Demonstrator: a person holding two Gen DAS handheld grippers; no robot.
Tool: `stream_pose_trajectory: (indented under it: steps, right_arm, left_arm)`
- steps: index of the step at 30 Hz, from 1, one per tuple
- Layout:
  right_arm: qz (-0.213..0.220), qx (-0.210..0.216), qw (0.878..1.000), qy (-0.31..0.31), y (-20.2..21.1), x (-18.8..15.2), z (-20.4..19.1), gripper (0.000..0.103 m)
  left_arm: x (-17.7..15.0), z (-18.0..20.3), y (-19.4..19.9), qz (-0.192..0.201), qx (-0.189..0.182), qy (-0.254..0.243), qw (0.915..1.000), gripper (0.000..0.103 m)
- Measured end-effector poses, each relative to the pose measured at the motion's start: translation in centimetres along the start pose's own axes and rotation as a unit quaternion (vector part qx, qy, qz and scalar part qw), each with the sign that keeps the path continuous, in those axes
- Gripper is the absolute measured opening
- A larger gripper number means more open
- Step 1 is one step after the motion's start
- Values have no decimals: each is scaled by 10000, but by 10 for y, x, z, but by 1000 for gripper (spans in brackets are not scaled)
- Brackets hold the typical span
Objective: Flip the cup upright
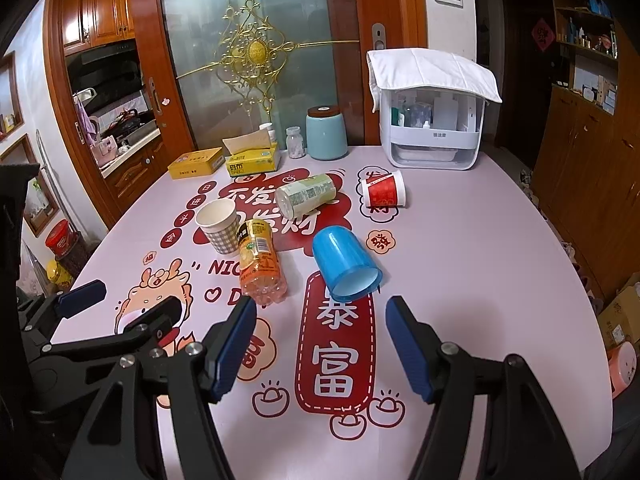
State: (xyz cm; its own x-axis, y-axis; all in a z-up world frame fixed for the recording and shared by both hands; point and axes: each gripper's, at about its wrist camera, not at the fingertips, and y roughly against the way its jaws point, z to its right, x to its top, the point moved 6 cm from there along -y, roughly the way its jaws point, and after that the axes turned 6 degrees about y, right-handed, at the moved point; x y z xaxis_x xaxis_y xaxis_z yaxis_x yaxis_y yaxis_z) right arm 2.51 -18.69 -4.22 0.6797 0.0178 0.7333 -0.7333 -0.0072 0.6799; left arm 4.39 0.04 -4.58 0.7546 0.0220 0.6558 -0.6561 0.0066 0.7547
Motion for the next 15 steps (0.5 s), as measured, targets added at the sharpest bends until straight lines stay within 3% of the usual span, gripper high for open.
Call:
stream_pose_trajectory:
  steps: [15]
  right_arm:
    - [-74, 59, 9999, -36, -15, -1, -1, 68]
  left_arm:
    - [-2, 6, -29, -390, -512, 10, 9979, 88]
